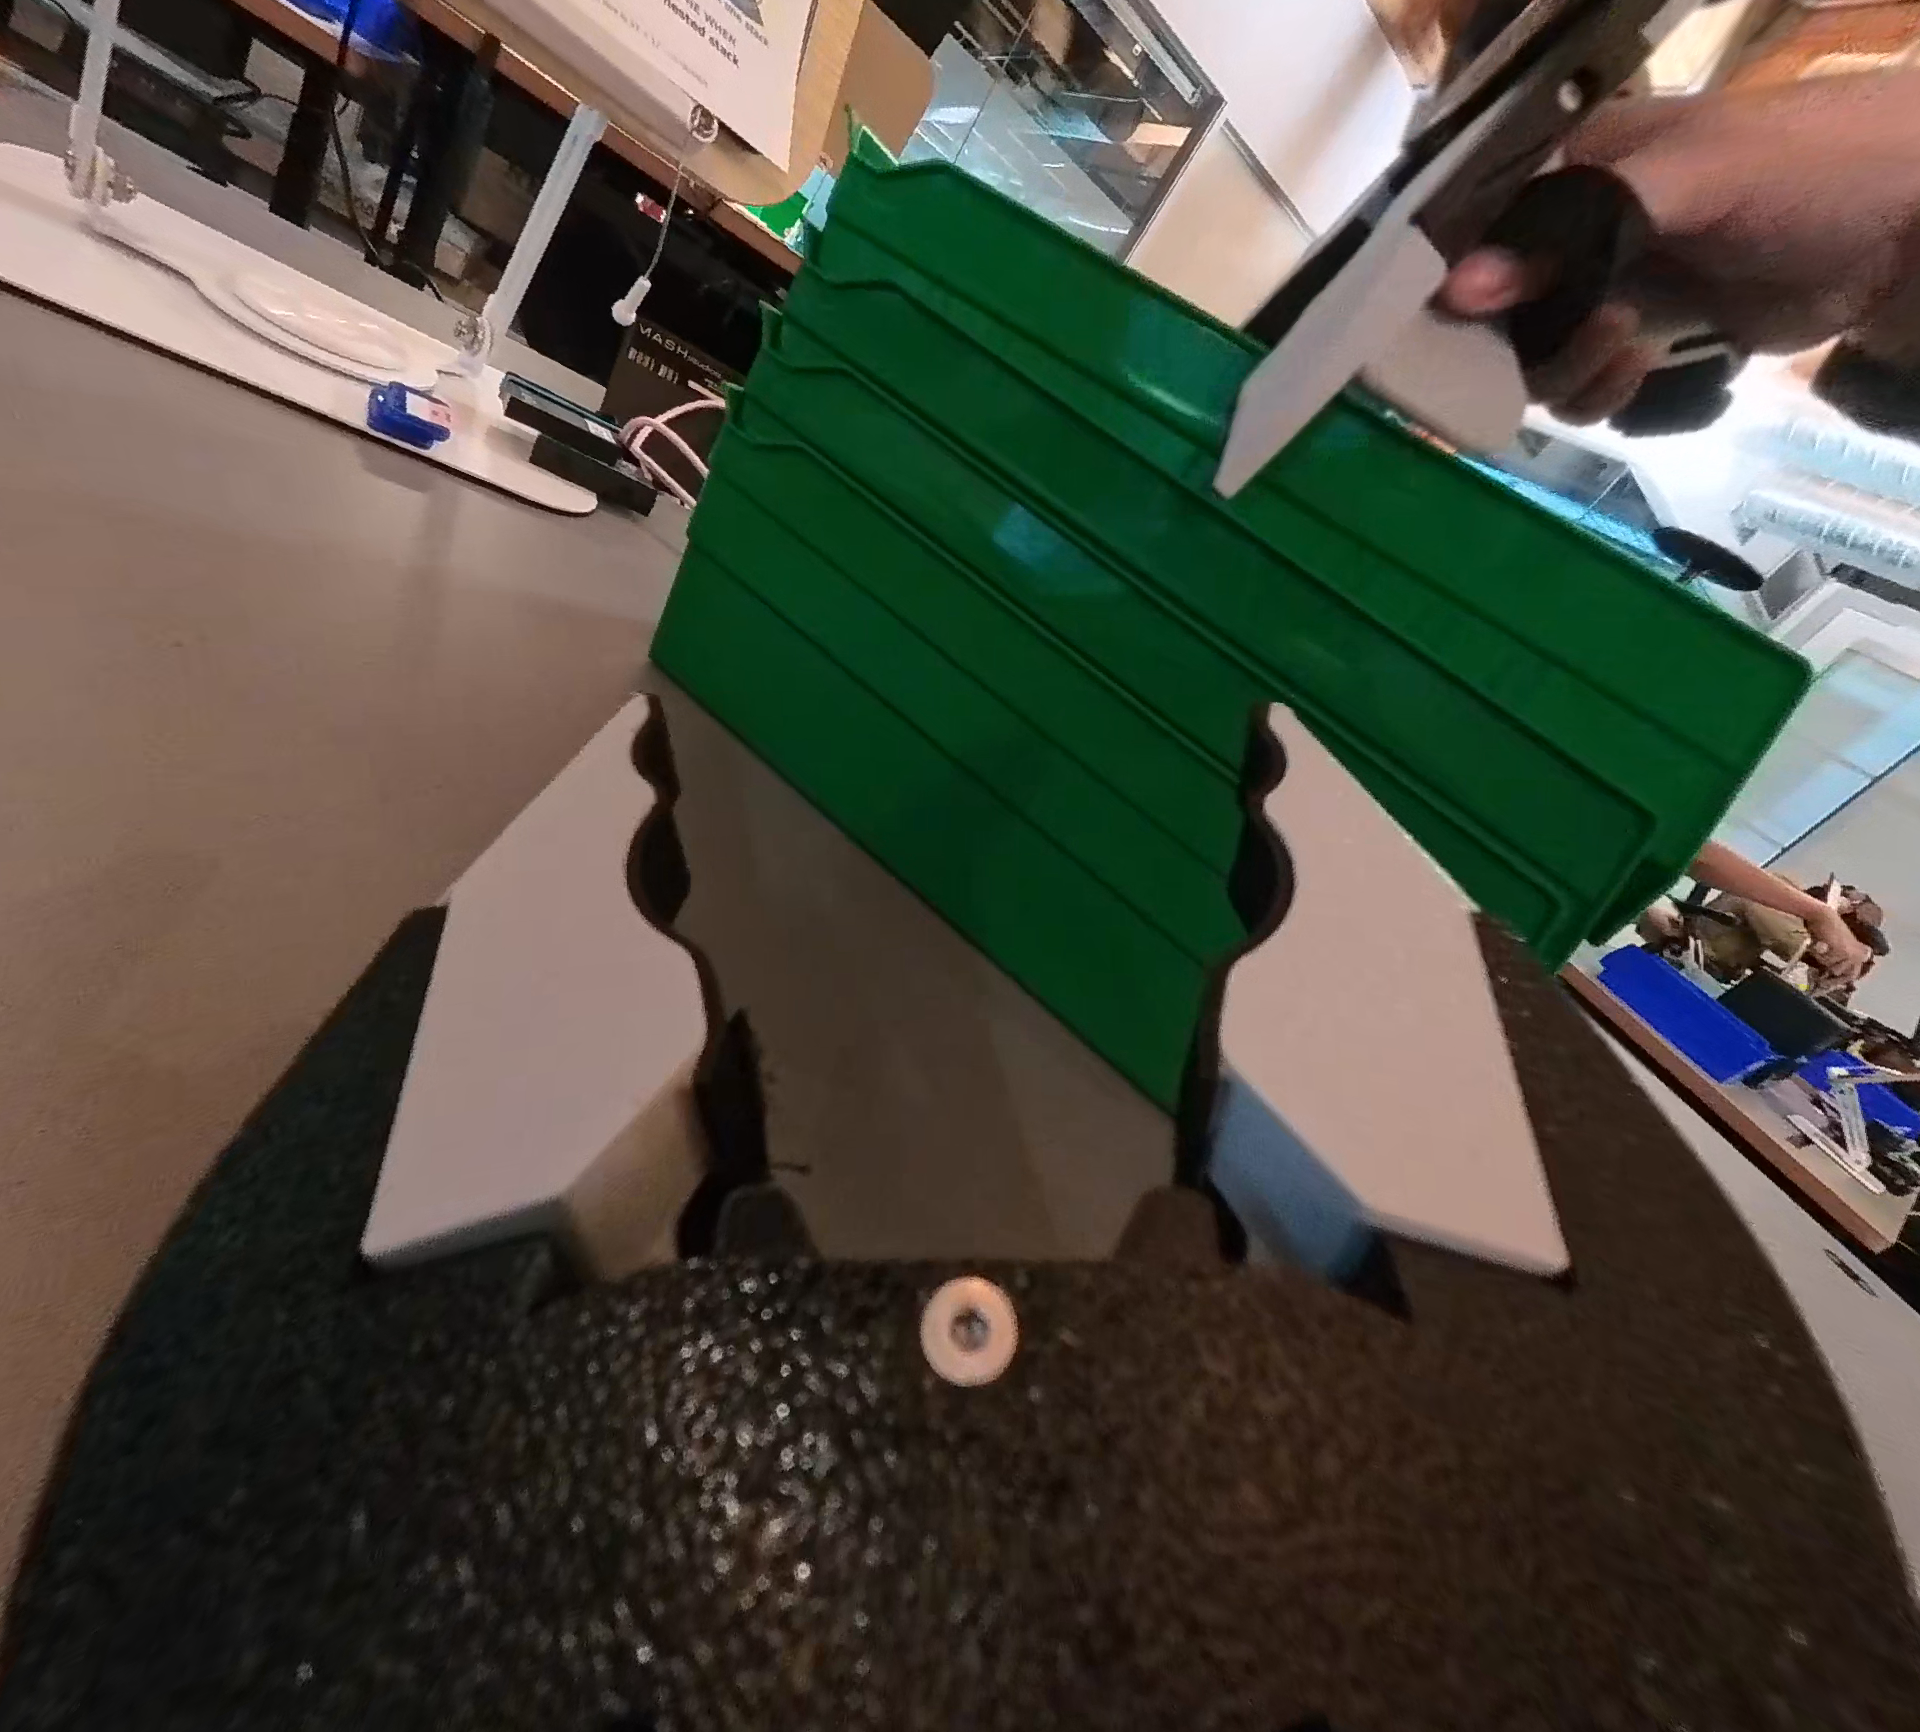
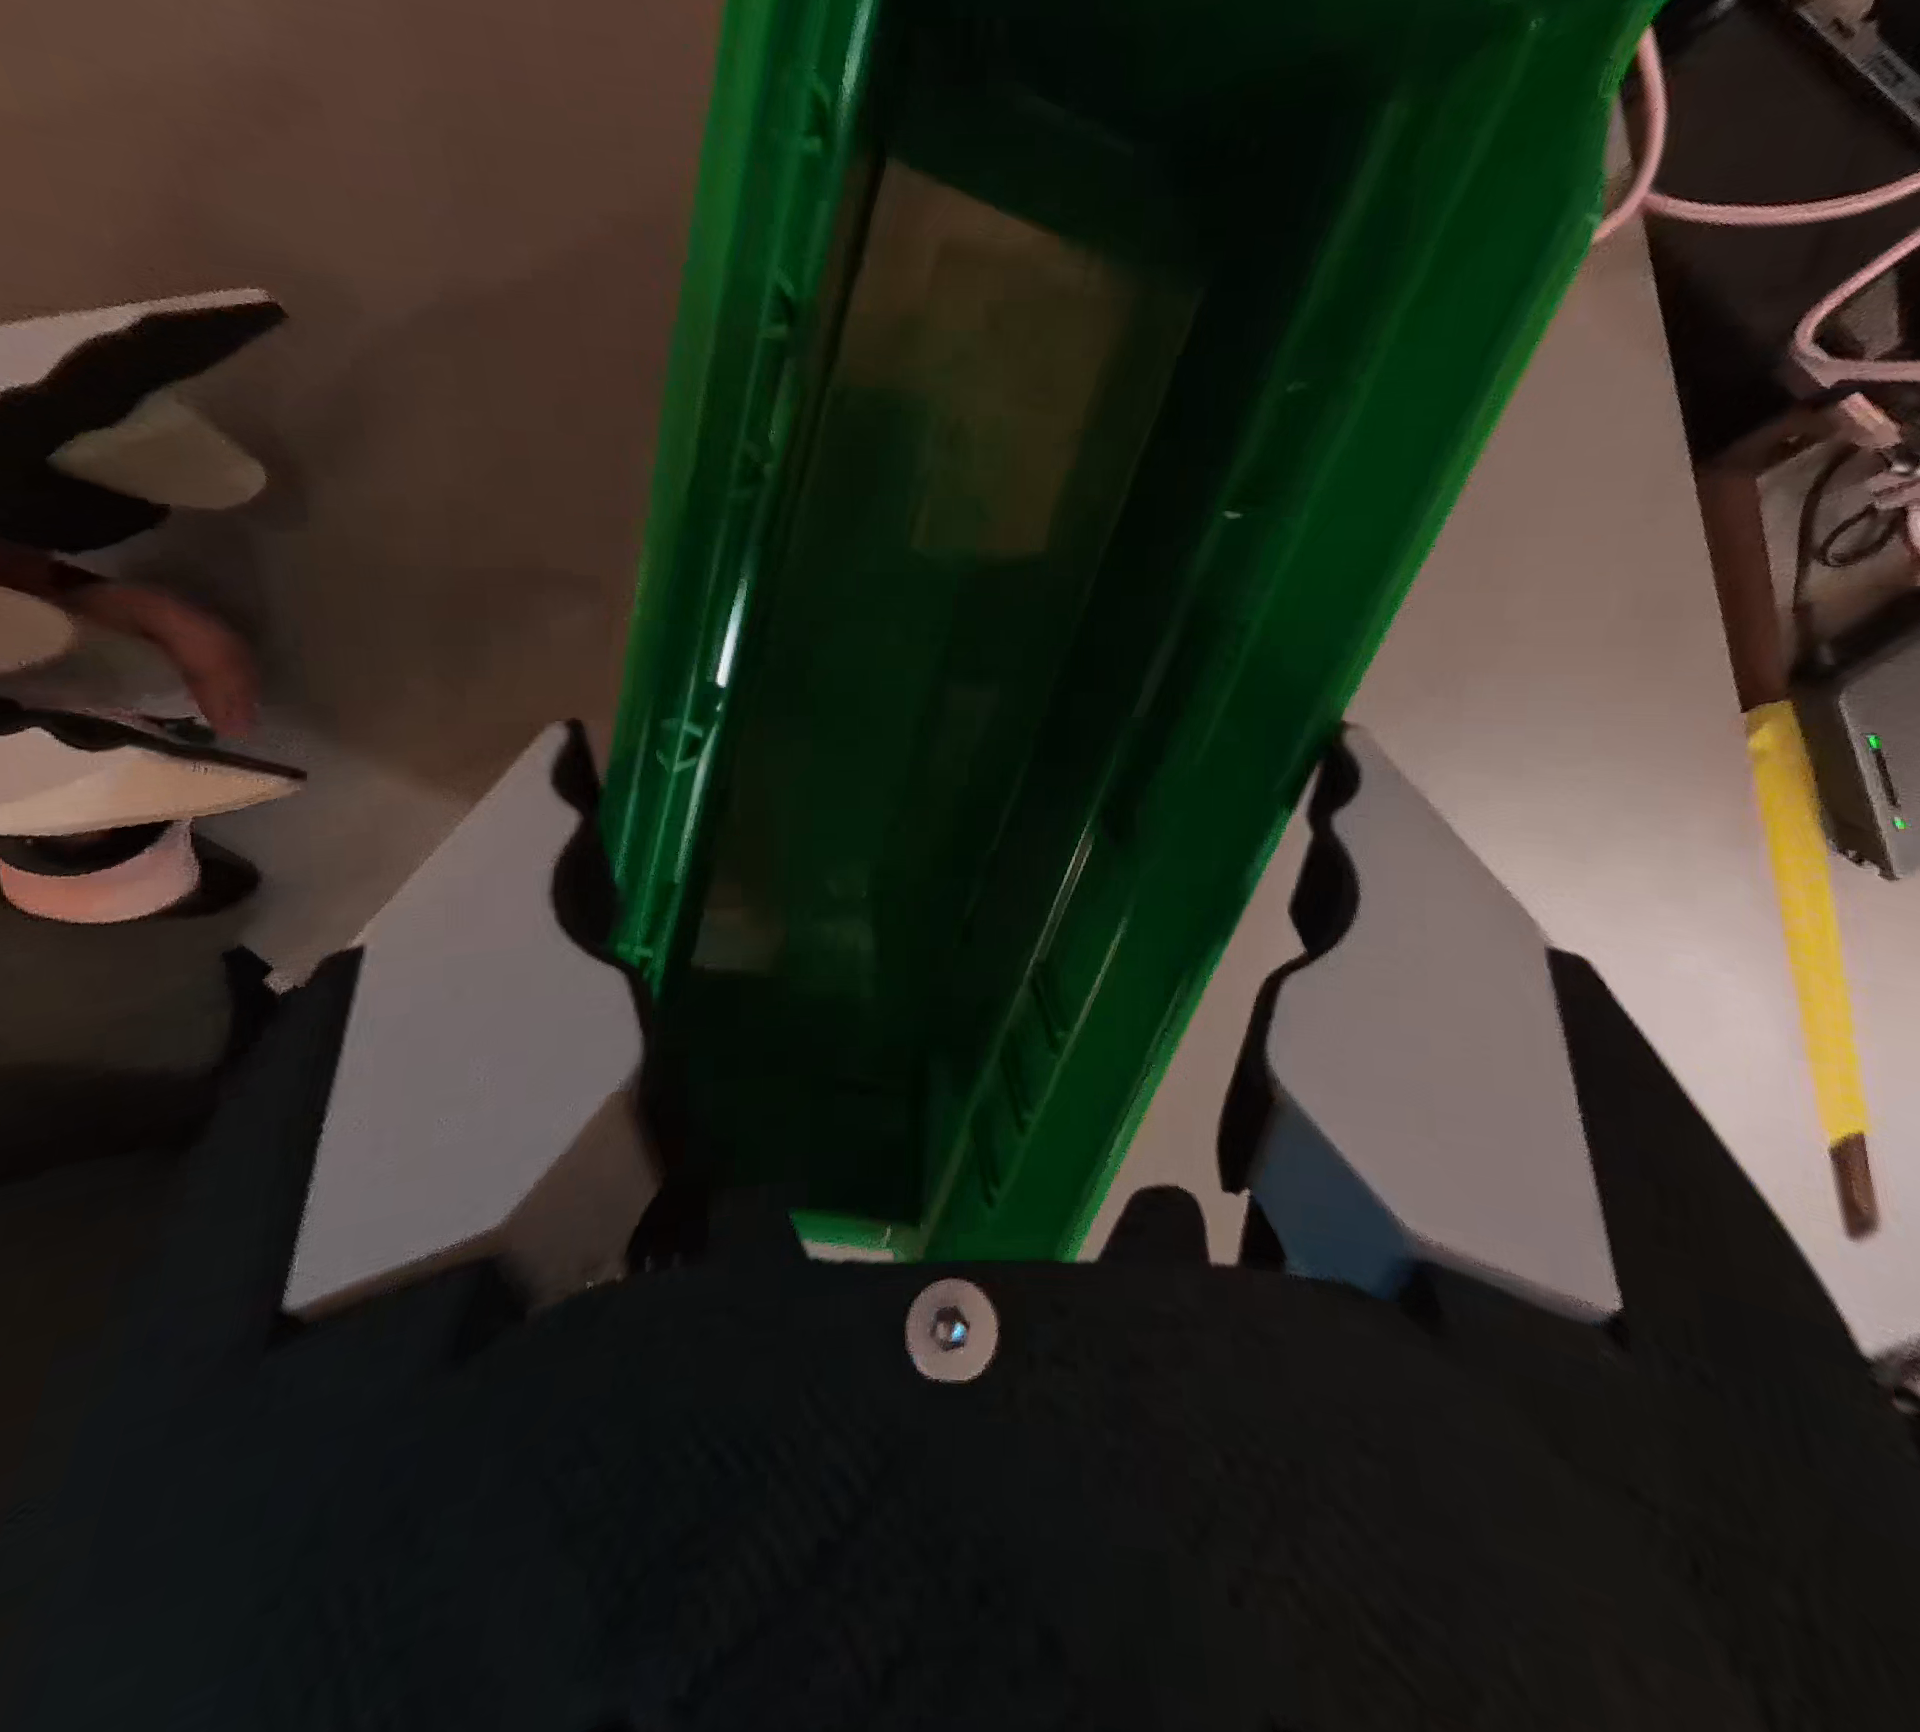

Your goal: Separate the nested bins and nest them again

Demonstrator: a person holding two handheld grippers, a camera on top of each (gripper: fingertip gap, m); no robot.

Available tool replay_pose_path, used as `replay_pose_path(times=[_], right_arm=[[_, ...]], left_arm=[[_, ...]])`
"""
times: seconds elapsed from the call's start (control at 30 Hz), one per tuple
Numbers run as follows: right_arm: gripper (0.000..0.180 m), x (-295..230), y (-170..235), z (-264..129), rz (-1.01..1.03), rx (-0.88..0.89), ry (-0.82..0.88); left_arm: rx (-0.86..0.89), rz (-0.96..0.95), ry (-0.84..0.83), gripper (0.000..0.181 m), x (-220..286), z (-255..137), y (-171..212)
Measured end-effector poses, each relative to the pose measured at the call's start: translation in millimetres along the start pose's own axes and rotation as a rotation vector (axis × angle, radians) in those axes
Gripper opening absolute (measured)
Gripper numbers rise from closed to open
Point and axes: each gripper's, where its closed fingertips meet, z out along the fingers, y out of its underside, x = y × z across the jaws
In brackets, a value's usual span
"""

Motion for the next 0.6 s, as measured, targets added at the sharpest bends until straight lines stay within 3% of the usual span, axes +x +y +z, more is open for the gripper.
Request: replay_pose_path(times=[0.1,0.3,0.47,0.6], right_arm=[[0.122,1,1,-4,-0.008,-0.045,0.013],[0.119,7,1,-30,-0.014,-0.031,0.010],[0.114,17,5,-78,-0.035,0.027,-0.016],[0.114,40,33,-124,0.009,0.117,-0.054]], left_arm=[[-0.004,-0.008,0.015,0.107,2,0,2],[-0.015,-0.032,0.034,0.106,4,1,5],[-0.011,-0.048,0.043,0.105,5,0,5],[0.008,-0.049,0.045,0.105,6,-2,3]])
